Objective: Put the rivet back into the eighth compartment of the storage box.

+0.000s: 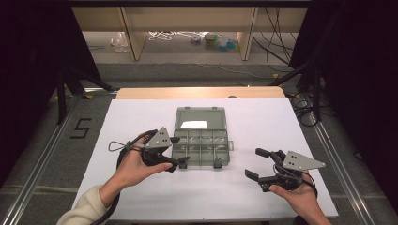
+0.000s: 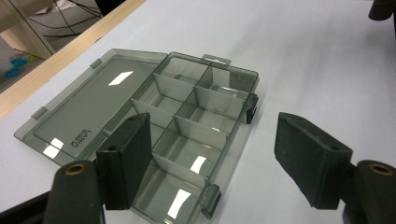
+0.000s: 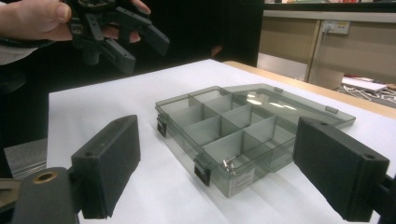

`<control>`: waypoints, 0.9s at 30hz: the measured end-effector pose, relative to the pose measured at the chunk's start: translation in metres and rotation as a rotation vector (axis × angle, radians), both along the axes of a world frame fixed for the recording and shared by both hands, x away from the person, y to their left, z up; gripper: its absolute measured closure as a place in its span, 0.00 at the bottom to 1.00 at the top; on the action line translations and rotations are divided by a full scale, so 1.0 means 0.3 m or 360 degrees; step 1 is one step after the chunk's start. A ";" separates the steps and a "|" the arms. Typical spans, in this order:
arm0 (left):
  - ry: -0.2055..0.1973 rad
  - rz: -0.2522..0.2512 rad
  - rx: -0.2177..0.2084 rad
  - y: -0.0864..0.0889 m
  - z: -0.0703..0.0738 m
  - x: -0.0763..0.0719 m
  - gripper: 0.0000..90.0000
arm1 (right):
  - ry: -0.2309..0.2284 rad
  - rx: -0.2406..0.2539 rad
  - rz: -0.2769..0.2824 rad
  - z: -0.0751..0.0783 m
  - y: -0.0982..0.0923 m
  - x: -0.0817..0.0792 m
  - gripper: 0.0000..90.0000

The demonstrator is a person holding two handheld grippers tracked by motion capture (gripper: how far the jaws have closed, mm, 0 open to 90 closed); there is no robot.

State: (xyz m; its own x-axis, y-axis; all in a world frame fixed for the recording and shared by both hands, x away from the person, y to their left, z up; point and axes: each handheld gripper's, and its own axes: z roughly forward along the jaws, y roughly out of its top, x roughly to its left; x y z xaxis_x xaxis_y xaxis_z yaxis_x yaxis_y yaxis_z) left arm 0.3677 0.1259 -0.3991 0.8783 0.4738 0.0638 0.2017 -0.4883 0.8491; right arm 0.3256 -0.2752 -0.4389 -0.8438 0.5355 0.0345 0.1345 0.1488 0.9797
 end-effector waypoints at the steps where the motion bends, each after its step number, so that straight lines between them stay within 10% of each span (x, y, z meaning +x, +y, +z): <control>1: -0.0078 0.0194 0.0019 0.014 0.004 -0.014 0.30 | 0.0001 -0.0001 -0.0002 0.000 0.000 0.000 0.18; 2: -0.0231 0.0347 0.0071 0.035 0.011 -0.015 0.30 | 0.0007 0.0000 -0.0009 0.001 -0.001 -0.001 0.18; 3: -0.0019 0.0073 -0.0088 0.027 -0.004 -0.019 0.30 | 0.0014 -0.0004 0.0009 0.002 -0.003 0.000 0.18; 4: -0.0005 0.0063 -0.0127 0.031 -0.007 -0.024 0.30 | 0.0021 0.0000 0.0011 0.002 -0.002 -0.001 0.18; 16: -0.0105 0.0179 -0.0331 0.113 -0.031 -0.079 0.28 | 0.0003 0.0003 0.0016 0.004 -0.002 0.000 0.18; 27: -0.0169 0.0218 -0.0372 0.176 -0.049 -0.103 0.26 | 0.0054 -0.0001 0.0016 0.005 0.002 -0.007 0.18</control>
State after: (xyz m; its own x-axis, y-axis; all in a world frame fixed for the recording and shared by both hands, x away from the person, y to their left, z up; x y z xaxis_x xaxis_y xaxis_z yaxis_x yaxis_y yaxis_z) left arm 0.3369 0.1788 -0.4140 0.7995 0.6001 0.0270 0.1563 -0.2513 0.9552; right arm 0.3235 -0.2746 -0.4373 -0.8474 0.5273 0.0630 0.1665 0.1511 0.9744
